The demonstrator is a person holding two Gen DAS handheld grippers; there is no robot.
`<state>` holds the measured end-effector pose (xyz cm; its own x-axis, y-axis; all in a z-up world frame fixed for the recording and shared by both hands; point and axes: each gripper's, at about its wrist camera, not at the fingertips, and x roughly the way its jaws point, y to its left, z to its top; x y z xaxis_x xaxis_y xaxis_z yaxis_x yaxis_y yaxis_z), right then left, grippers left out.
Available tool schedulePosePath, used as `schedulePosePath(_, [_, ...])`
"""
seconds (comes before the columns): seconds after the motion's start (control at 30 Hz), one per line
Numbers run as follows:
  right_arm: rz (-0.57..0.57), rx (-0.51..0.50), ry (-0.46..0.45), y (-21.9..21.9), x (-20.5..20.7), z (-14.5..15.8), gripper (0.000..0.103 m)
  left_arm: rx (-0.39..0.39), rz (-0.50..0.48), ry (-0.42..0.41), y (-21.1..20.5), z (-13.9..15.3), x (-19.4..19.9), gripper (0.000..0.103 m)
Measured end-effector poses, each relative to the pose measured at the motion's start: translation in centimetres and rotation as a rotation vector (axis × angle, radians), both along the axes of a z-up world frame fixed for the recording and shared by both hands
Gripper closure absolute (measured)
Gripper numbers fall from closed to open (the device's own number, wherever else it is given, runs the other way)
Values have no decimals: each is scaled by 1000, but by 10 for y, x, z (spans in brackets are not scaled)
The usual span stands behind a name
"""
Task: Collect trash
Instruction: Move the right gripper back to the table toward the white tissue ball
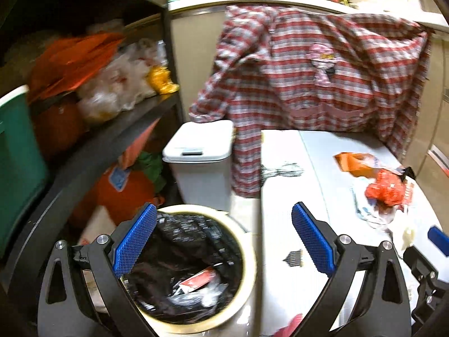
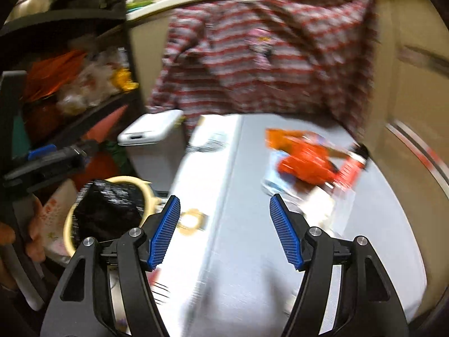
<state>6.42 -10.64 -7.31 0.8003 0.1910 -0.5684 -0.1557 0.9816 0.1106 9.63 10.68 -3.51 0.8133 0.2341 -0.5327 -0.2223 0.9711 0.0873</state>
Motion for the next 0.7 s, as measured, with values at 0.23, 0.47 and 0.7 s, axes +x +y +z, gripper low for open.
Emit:
schedulePosePath(0.23, [-124,-11,52,-52,-13,-32,37,5,-80,-6,-45,-1,10,9])
schedulePosePath(0.47, [-185,-16,77,-78,-23,-62,37,-37,-93,-3,-58,-2,16,9])
schedulePosePath(0.7, [-165,-32,120,-70,-34,-83,37,-36,-59,4,-50,-5,17,9])
